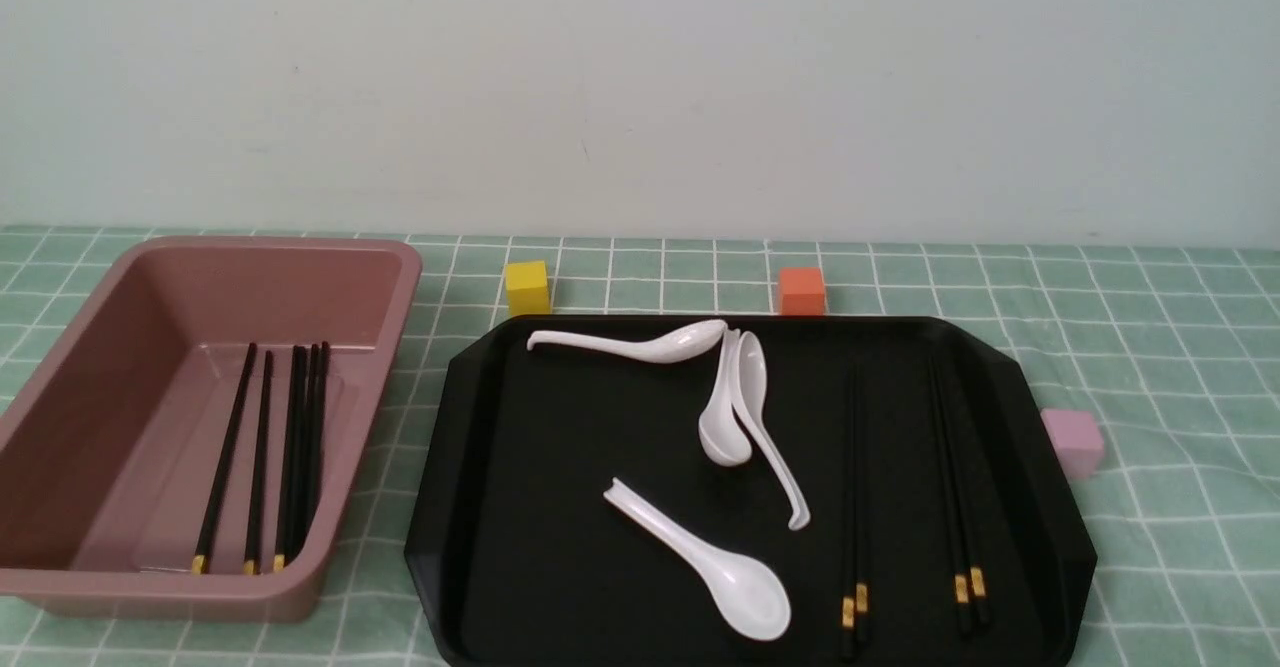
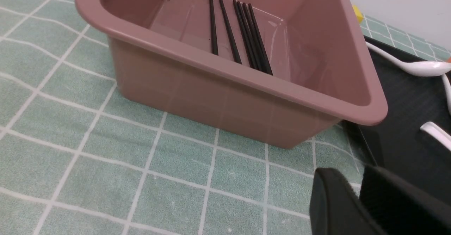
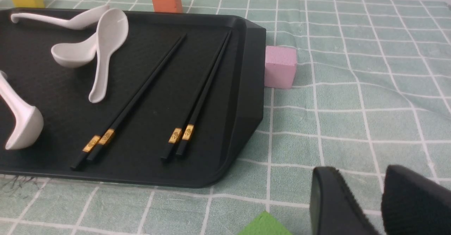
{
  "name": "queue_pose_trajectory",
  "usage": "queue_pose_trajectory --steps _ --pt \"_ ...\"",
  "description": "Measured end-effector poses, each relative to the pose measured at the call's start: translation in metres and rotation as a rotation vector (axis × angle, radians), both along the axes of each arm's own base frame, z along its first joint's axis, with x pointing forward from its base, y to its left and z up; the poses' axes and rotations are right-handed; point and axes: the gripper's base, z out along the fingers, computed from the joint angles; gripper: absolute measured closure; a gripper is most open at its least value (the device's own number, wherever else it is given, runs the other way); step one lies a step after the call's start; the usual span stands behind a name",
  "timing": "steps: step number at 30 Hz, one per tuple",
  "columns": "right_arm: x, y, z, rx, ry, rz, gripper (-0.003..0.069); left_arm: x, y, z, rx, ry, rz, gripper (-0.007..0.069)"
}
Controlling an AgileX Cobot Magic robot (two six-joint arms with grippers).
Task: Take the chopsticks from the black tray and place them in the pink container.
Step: 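Move the gripper over the chopsticks on the black tray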
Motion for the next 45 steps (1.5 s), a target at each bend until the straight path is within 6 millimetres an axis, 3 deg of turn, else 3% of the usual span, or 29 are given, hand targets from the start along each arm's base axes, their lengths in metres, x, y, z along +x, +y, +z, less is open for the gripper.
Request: queue_pose_trajectory --steps 20,22,27,31,38,42,43,44,45 --pt "0.000 -0.002 0.000 -0.042 -0.004 -0.006 0.0419 0.000 0.000 0.000 0.000 0.000 0.000 0.0468" --pt "0.000 0.001 0.001 0.098 -0.008 -0.013 0.0419 0.000 0.000 0.000 0.000 0.000 0.000 0.0466" --pt "0.000 0.011 0.006 0.686 0.022 -0.052 0.0419 0.000 0.000 0.000 0.000 0.000 0.000 0.0460" --pt "0.000 0.014 0.008 0.850 0.031 -0.058 0.0419 0.000 0.000 0.000 0.000 0.000 0.000 0.0459" --pt "0.000 0.015 0.010 0.886 0.042 -0.047 0.0419 0.000 0.000 0.000 0.000 0.000 0.000 0.0448" --pt "-0.004 0.015 0.038 0.784 -0.043 0.007 0.0419 0.000 0.000 0.000 0.000 0.000 0.000 0.0446" --pt "-0.005 0.014 0.061 0.713 -0.100 0.028 0.0421 0.000 0.000 0.000 0.000 0.000 0.000 0.0444" --pt "-0.005 0.014 0.064 0.711 -0.106 0.030 0.0421 0.000 0.000 0.000 0.000 0.000 0.000 0.0443" --pt "-0.003 0.013 0.084 0.633 -0.119 0.036 0.0442 0.000 0.000 0.000 0.000 0.000 0.000 0.0442"
